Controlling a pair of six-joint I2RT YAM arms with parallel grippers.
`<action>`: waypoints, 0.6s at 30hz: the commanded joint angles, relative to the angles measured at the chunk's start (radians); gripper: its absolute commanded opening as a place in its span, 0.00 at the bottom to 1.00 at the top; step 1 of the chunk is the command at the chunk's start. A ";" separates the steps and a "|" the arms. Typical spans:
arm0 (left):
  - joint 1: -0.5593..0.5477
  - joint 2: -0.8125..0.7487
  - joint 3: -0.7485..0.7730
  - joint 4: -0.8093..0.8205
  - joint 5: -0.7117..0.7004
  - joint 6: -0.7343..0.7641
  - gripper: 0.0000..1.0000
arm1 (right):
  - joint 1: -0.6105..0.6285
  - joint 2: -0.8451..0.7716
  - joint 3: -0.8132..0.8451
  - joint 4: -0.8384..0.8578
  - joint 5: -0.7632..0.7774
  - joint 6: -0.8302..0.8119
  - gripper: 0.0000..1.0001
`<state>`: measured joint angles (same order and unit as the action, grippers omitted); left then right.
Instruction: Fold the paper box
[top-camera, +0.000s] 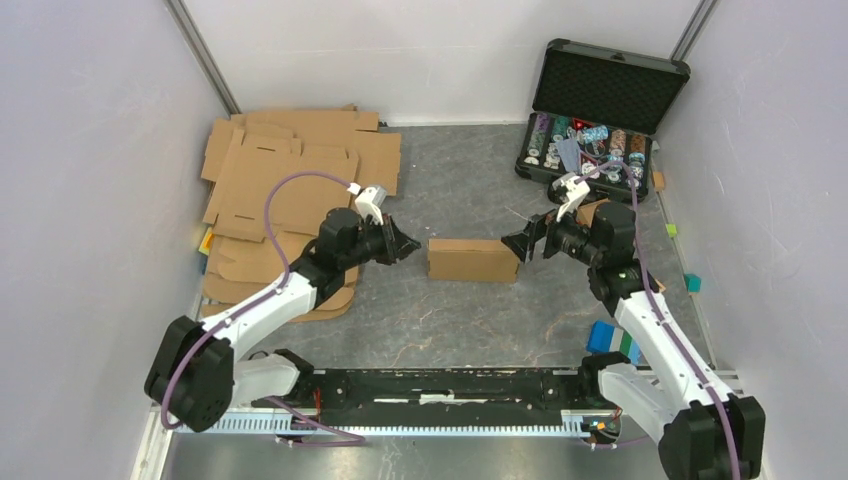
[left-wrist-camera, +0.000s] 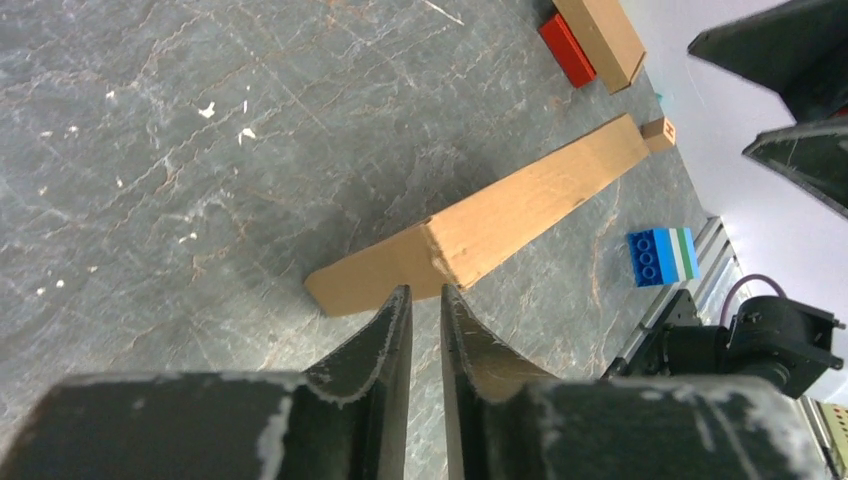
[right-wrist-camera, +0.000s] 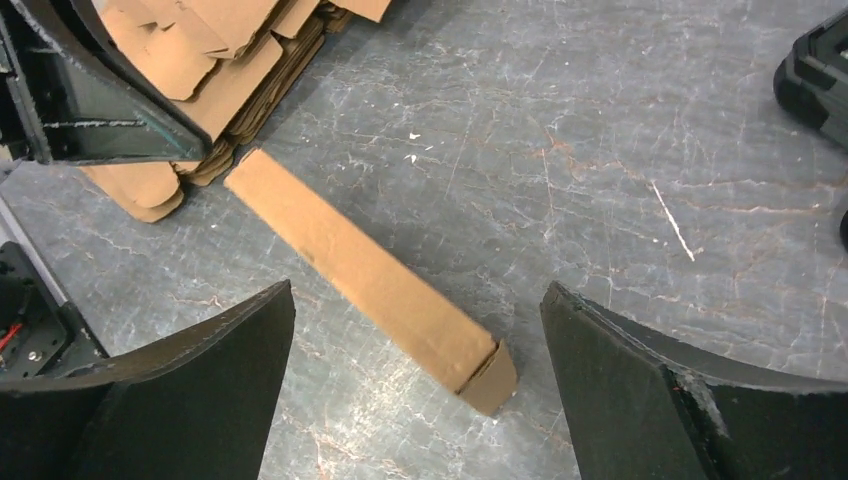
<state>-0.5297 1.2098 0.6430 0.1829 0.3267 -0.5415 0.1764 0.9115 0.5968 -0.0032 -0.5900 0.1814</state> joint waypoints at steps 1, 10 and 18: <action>-0.003 -0.087 -0.085 0.110 -0.040 0.019 0.27 | 0.069 0.028 0.083 -0.090 0.100 -0.088 0.98; -0.004 -0.166 -0.185 0.197 -0.054 -0.004 0.44 | 0.334 0.237 0.330 -0.289 0.221 -0.389 0.98; -0.004 -0.216 -0.239 0.240 -0.108 -0.017 0.49 | 0.347 0.389 0.510 -0.327 0.081 -0.532 0.98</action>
<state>-0.5304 1.0191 0.4175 0.3527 0.2623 -0.5434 0.5220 1.2057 0.9363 -0.2676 -0.4099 -0.2256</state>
